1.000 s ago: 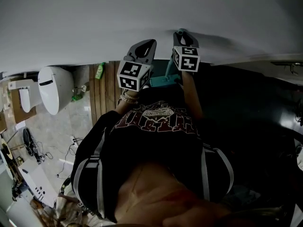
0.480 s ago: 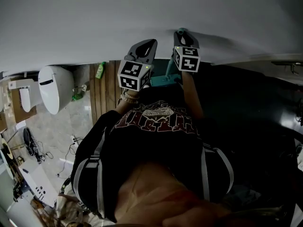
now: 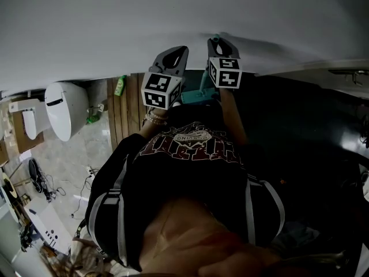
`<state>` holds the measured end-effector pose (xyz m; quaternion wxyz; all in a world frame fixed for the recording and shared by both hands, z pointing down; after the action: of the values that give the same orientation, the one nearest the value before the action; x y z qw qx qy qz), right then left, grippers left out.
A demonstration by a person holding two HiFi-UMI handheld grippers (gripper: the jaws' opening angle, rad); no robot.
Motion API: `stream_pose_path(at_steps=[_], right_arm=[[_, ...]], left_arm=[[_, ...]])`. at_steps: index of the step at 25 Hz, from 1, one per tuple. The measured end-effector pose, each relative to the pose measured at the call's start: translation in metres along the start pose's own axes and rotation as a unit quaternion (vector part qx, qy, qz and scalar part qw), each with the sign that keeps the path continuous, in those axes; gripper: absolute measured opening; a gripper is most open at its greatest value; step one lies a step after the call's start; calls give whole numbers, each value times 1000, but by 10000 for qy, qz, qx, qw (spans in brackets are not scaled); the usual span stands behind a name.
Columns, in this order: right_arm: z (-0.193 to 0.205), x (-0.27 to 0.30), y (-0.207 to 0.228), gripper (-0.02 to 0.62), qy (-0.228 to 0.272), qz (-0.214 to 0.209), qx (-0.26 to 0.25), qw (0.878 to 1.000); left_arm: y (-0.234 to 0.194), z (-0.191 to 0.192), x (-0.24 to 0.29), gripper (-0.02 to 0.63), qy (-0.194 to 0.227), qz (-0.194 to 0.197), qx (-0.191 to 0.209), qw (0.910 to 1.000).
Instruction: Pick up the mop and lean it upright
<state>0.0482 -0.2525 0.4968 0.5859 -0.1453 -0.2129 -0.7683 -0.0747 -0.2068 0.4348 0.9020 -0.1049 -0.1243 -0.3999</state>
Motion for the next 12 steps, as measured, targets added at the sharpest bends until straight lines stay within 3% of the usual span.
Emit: stream_pose_path(at_steps=[12], right_arm=[[9, -19, -12, 109, -9, -96, -39, 9999]], left_arm=[[7, 5, -1, 40, -53, 101, -16, 9999]])
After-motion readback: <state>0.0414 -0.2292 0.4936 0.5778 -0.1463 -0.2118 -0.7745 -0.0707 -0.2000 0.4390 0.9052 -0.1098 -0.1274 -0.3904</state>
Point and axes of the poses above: the fingertips, and each gripper's own axes: x forward along the fingers, y to its right, z out of its underside, the point moved 3 cm from there along -x, backward along the fingers, and after that the axes turned 7 degrees about x, right-handed, at the moved point
